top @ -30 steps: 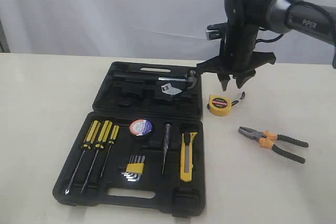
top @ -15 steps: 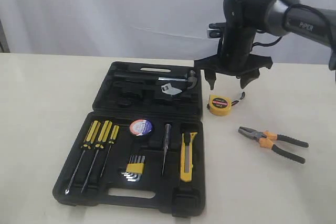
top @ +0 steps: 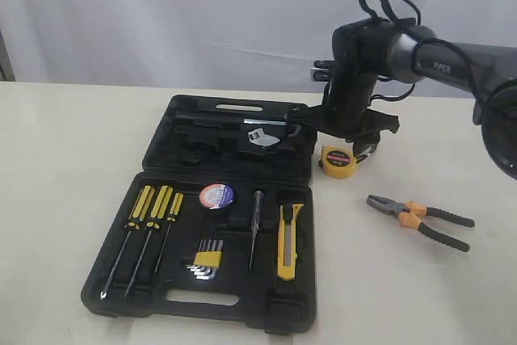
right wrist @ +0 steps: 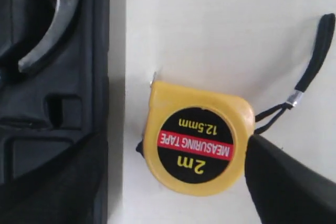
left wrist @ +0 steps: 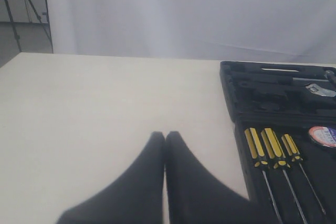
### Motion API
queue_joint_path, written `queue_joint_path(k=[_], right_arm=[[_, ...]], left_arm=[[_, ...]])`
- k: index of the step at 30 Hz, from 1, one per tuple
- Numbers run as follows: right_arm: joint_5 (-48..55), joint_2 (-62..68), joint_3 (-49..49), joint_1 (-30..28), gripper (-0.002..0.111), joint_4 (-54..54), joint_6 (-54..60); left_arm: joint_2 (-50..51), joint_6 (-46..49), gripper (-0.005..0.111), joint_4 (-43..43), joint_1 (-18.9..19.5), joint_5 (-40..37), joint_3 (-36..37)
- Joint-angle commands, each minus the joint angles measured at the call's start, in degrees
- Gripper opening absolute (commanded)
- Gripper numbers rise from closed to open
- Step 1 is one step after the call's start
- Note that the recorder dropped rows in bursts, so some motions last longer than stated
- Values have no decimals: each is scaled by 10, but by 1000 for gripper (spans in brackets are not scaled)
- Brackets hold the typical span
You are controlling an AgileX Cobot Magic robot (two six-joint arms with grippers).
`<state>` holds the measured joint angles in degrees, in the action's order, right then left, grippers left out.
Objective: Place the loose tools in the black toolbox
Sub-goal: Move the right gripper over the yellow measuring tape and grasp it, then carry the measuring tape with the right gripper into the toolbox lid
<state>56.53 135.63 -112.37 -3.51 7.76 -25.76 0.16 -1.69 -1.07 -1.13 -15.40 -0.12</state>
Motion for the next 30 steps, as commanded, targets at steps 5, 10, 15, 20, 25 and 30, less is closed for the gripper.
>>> queue_joint_path(k=[5,10,15,20,25,30], right_arm=[[-21,7,-2,-4,71,33,-47],[-10,23,-2,-24,71,26,-47],[-18,41,-2,-43,71,-40,1],[-19,46,-2,-43,67,-42,2],[-5,46,-2,-43,32,-42,16],[16,43,-2,-43,0,-42,50]], left_arm=[[-2,0,0,-1,-1,0,1],[-2,0,0,-1,-1,0,1],[-2,0,0,-1,-1,0,1],[-2,0,0,-1,-1,0,1],[-2,0,0,-1,-1,0,1],[-2,0,0,-1,-1,0,1]])
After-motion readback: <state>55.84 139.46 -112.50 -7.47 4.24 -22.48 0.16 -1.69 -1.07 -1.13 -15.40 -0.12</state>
